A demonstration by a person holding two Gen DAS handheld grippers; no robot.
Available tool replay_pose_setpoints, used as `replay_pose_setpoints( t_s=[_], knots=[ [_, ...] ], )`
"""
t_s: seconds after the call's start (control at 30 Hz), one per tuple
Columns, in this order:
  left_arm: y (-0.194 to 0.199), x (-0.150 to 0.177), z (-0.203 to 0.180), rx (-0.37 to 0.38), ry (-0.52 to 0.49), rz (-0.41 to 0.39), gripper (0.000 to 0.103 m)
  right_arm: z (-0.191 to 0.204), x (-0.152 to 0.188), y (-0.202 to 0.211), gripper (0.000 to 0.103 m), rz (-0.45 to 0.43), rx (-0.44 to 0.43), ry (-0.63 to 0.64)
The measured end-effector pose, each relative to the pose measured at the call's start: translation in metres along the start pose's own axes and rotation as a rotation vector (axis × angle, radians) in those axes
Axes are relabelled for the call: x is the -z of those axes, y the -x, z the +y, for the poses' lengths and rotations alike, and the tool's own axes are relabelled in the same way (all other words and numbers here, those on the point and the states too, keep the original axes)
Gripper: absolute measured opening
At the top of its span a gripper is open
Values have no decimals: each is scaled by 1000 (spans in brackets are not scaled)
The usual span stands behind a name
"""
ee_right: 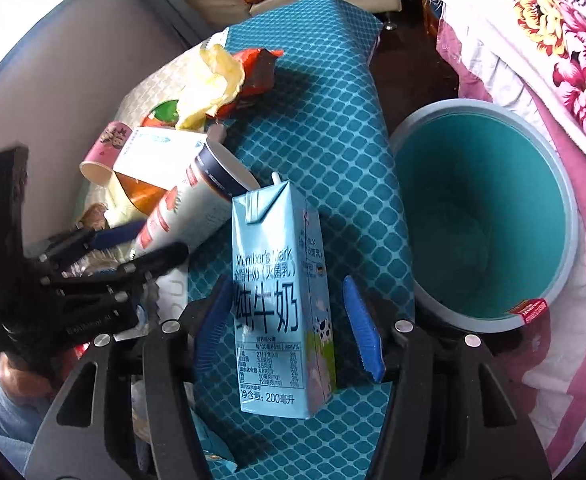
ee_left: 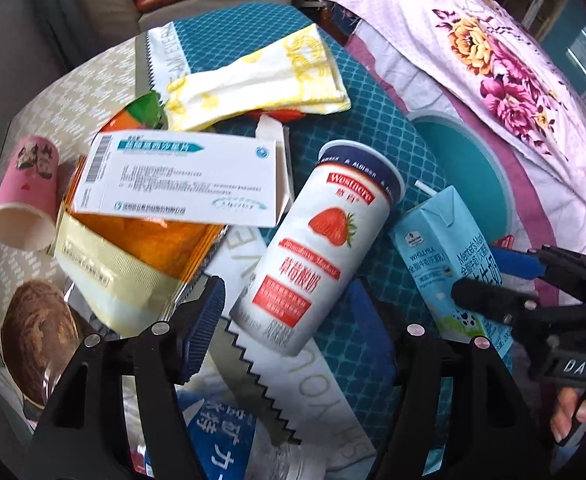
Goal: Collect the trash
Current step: 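Grasp the light-blue milk carton with the right tool while the left tool grasps the strawberry yogurt bottle, then carry both items over the teal wastebasket and open both tools to drop them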
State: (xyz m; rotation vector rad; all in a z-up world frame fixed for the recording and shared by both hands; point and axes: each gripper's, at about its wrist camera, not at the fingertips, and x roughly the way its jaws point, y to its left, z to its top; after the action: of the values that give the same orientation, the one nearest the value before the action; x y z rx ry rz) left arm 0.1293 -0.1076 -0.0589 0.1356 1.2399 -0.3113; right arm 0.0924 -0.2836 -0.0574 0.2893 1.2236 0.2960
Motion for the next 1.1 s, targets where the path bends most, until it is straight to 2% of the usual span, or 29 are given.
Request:
replay_pose_setpoints(
  t_s=[0.1, 0.17, 0.3, 0.47, 0.73, 0.9, 1.1],
  knots=[
    [-10, -5, -7, -1, -38, 28, 68, -1, 4, 0, 41, 2, -22, 6],
    [-14, -8, -4, 25, -26, 41, 68, -5, 6, 5, 40, -9, -21, -2],
    [-16, -7, 0, 62, -15, 39, 65, -28, 9, 20, 40, -33, -88, -93],
    [-12, -1, -15, 46, -64, 7, 51, -54, 7, 43, 40, -104, -64, -162],
    [6, 2, -23, 85, -58, -7, 50, -94, 1, 75, 40, -204, -28, -246],
    [15, -16, -53, 111, -123, -31, 49, -122, -1, 85, 40, -249, -13, -315],
    [0, -55, -107, 134, -224, -31, 49, -147, -1, 85, 40, -263, 8, -367]
  ],
)
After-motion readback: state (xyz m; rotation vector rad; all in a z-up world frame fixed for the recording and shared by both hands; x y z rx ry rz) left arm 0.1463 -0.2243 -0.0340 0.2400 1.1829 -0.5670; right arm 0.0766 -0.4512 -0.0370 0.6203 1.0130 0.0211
